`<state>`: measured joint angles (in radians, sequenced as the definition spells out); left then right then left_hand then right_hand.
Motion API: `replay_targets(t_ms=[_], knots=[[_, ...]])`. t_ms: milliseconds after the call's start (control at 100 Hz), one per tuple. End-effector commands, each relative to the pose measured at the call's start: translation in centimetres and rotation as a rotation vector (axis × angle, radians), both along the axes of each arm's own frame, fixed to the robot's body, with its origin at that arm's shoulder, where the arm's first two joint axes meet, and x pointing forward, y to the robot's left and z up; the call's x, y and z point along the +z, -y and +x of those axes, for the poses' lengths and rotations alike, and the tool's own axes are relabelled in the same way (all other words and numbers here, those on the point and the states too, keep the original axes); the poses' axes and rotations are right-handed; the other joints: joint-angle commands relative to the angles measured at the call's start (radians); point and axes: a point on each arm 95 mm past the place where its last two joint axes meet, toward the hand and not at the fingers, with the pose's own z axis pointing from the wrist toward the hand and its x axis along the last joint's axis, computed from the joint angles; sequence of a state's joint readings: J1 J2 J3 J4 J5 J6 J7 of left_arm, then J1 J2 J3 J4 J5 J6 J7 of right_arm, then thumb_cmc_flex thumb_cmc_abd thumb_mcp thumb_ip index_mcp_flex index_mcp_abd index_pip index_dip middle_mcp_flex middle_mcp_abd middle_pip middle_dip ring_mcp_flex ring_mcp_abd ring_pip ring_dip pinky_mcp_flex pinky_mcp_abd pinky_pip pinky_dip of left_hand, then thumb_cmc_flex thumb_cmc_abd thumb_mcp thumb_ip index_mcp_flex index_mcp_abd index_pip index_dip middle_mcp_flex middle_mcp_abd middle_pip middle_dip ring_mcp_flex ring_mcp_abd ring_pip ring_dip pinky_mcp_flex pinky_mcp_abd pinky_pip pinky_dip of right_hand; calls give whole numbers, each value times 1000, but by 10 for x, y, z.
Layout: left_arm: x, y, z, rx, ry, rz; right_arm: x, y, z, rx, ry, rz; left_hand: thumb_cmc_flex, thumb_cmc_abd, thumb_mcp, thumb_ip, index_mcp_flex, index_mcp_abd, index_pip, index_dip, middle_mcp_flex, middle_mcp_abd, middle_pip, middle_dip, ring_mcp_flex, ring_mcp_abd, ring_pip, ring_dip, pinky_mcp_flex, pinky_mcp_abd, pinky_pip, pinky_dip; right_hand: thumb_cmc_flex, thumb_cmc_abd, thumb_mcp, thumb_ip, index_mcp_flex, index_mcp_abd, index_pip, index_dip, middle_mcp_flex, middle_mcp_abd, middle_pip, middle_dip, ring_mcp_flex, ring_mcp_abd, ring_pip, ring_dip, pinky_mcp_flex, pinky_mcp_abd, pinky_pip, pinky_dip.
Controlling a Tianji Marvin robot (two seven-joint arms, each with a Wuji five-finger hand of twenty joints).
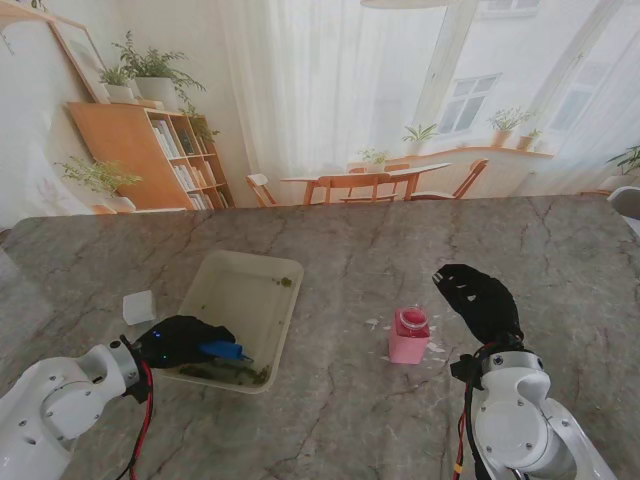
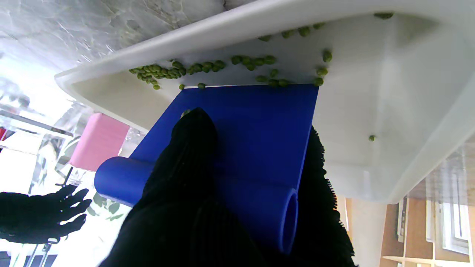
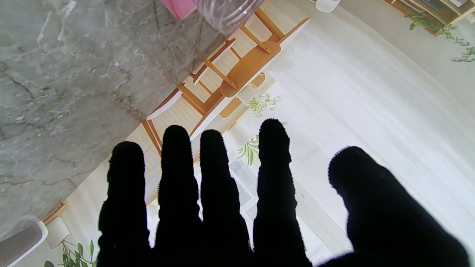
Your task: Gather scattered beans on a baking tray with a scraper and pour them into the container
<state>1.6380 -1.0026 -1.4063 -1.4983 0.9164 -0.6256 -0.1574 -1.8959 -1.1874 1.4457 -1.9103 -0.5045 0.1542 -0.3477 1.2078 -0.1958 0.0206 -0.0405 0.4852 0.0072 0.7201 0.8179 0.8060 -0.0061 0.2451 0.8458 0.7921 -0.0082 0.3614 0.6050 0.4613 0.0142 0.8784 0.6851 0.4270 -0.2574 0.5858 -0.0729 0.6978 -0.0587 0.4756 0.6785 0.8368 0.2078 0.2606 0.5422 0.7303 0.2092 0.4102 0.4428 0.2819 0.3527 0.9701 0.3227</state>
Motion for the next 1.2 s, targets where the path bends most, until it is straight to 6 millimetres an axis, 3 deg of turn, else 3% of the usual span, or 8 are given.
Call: replay_targets(t_ms=[0, 830, 1190], knots=[[-17, 2, -13, -3, -47, 20, -1, -1, -1, 6, -10, 6, 83, 88, 124, -70, 65, -70, 27, 4, 81, -53, 60, -8, 89, -29, 20, 1, 16, 1, 16, 9, -8, 15, -16, 17, 24, -32, 7, 10, 11, -20, -5, 13, 7, -18, -10, 11, -14, 12, -14, 23], [-13, 8, -46, 5, -65, 21, -1, 0, -2, 0, -8, 7, 83, 72, 135, -73, 84, -75, 28, 14, 102, -47, 59, 2, 98, -21, 37, 9, 21, 6, 31, 17, -8, 15, -16, 17, 26, -31, 8, 11, 12, -21, -5, 13, 7, -18, -11, 11, -15, 12, -15, 23], [-9, 7, -50, 25, -43, 8, -1, -1, -1, 2, -9, 7, 83, 74, 138, -74, 80, -71, 28, 16, 98, -47, 56, 5, 93, -18, 37, 10, 19, 7, 30, 18, -9, 15, -16, 17, 25, -32, 8, 11, 11, -21, -6, 13, 7, -17, -11, 12, -14, 14, -15, 24]])
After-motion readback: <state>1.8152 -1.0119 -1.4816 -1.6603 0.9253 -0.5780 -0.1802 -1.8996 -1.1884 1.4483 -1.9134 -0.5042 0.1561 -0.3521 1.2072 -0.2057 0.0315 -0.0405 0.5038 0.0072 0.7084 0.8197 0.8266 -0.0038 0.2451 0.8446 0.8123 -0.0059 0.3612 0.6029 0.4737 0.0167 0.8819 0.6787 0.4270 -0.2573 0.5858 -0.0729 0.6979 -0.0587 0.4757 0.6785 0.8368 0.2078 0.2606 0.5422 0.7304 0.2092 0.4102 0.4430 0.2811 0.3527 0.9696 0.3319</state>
